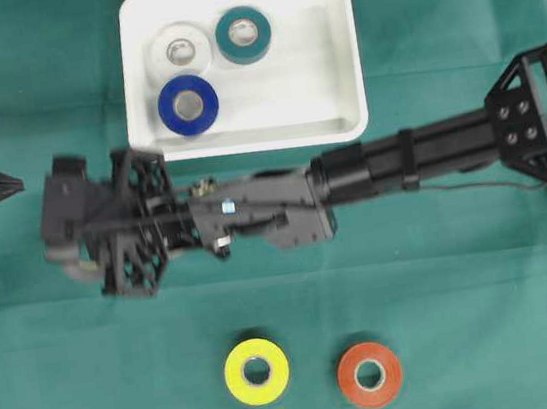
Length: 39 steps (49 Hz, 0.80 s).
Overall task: Put the tape into the white case with the right arm.
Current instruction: 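Carry the black roll into the tray beside the blue roll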
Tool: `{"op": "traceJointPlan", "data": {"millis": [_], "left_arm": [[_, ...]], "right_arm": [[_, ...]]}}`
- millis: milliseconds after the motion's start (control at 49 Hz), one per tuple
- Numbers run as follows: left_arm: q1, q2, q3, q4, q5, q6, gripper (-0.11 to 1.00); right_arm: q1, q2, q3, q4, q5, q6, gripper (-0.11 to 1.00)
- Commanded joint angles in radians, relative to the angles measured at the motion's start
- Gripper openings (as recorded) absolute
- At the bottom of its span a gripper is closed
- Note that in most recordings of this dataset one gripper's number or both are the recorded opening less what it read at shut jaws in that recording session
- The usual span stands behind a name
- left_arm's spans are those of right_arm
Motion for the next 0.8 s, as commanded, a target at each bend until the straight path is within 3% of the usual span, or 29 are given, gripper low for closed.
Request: {"op": "traceJointPlan", "data": {"millis": [0, 408, 591, 775], "left_arm": [[0.003, 0.008, -0.009, 0.002, -0.006, -0.002, 0.00], [0.003, 0.008, -0.009, 0.002, -0.006, -0.002, 0.00], [0.003, 0.008, -0.009, 0.002, -0.006, -0.002, 0.00], [0.002, 0.008, -0.008, 0.002, -0.006, -0.002, 0.00]], "right_arm": [[-0.034, -0.061, -0.020, -0.014, 0.003, 0.003, 0.01], [-0.126, -0.084, -0.012, -0.025, 0.052, -0.002, 0.01], [-0.127, -0.132, 0.046, -0.092, 0.153, 0.014, 0.01], [-0.137, -0.202, 0.153, -0.138, 0.161, 0.074, 0.01]]}}
